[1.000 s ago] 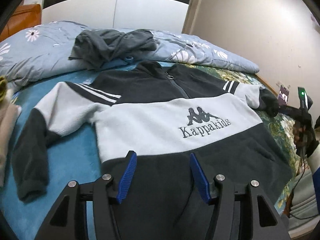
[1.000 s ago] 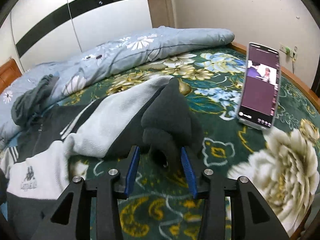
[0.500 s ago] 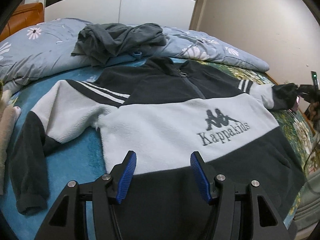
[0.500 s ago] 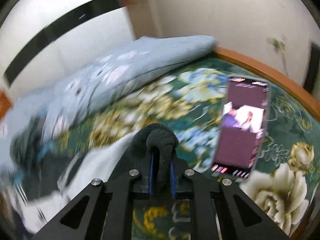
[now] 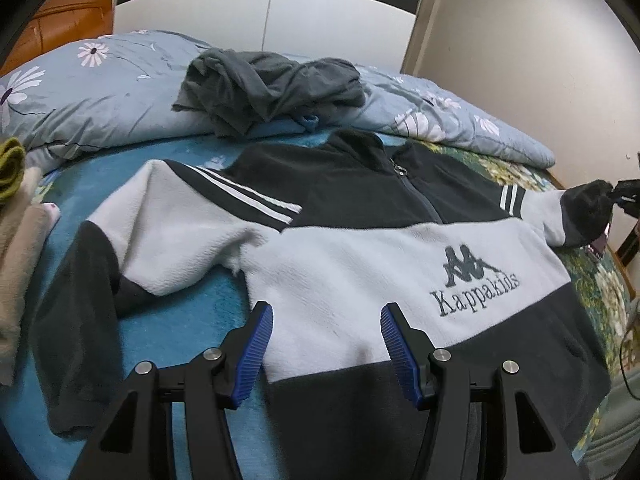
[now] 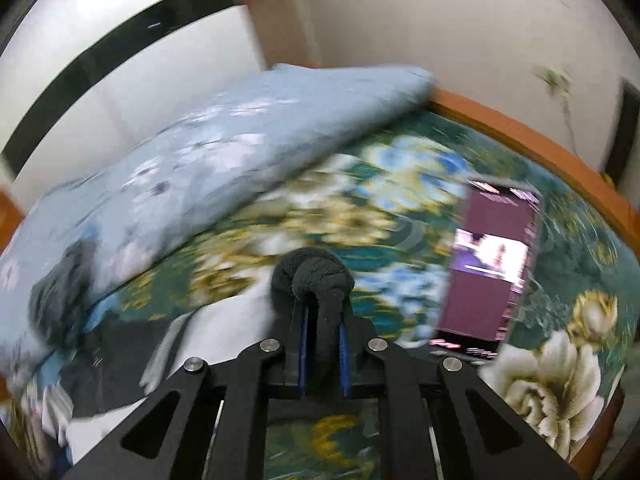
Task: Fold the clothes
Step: 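Fold the held sleeve with the right tool across the jacket front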
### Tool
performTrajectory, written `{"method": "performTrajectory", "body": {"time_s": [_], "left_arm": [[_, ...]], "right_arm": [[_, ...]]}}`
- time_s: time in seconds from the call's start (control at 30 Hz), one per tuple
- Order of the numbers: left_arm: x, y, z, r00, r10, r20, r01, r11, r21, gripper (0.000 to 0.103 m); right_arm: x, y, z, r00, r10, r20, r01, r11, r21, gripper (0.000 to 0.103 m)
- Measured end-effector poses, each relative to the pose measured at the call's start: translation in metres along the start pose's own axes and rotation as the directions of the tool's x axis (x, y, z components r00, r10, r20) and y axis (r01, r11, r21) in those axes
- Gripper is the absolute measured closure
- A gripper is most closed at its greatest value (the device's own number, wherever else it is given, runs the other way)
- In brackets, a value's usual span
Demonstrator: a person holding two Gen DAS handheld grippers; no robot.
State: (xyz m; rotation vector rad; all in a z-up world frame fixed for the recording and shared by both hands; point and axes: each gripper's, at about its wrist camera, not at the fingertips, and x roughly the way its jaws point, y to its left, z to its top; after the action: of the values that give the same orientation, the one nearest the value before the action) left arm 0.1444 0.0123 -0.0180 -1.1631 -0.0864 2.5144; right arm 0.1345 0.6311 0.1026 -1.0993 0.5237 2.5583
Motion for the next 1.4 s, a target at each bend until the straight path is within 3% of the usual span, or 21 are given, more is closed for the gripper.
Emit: {"method": "performTrajectory", "body": {"time_s": [0.1, 0.2, 0.33, 0.57, 0.73, 0.87, 1.03, 1.17, 1.33, 1.4], "left_arm": [[-0.009, 0.011, 0.000, 1.000, 0.003, 0.018, -0.003, 0.999, -0.032, 0.042], [-0.022, 0.022, -0.004, 0.999, 0.016, 0.034, -0.014, 0.999, -0.052, 0.040], [-0.042, 0.041, -0.010, 0.997, 0.044, 0.057, -0.040, 0.996, -0.076, 0.040], [-0.072, 0.081, -0.019, 0.992, 0.093, 0.084, -0.082, 0.988, -0.133, 0.037], [-0.083, 0.102, -0.028, 0.990, 0.122, 0.077, -0.107, 0.980, -0.170, 0.037], [-0.086, 0.115, -0.037, 0.988, 0.140, 0.060, -0.126, 0.974, -0.190, 0.037], [-0.082, 0.124, -0.046, 0.989, 0.143, 0.035, -0.132, 0.968, -0.214, 0.037], [-0.081, 0.125, -0.047, 0.990, 0.139, 0.030, -0.130, 0.969, -0.211, 0.037], [-0.076, 0.126, -0.048, 0.991, 0.131, 0.021, -0.124, 0.969, -0.213, 0.037], [-0.074, 0.125, -0.048, 0.991, 0.130, 0.012, -0.125, 0.969, -0.211, 0.036]], "right_arm": [[-0.020, 0.067, -0.002, 0.992, 0.125, 0.009, -0.123, 0.987, -0.104, 0.090], [-0.030, 0.131, -0.006, 0.969, 0.246, -0.007, -0.243, 0.953, -0.180, 0.090], [-0.018, 0.223, -0.030, 0.912, 0.400, -0.091, -0.410, 0.882, -0.230, 0.090], [0.041, 0.356, -0.099, 0.812, 0.507, -0.291, -0.576, 0.778, -0.251, 0.090], [0.091, 0.422, -0.157, 0.776, 0.470, -0.422, -0.597, 0.764, -0.247, 0.090], [0.118, 0.451, -0.194, 0.778, 0.416, -0.472, -0.575, 0.773, -0.267, 0.090], [0.141, 0.455, -0.213, 0.784, 0.377, -0.493, -0.539, 0.808, -0.237, 0.090], [0.137, 0.458, -0.215, 0.795, 0.371, -0.480, -0.530, 0.810, -0.251, 0.090], [0.121, 0.464, -0.208, 0.778, 0.431, -0.458, -0.570, 0.791, -0.224, 0.090], [0.120, 0.473, -0.213, 0.786, 0.408, -0.464, -0.562, 0.784, -0.263, 0.090]]}}
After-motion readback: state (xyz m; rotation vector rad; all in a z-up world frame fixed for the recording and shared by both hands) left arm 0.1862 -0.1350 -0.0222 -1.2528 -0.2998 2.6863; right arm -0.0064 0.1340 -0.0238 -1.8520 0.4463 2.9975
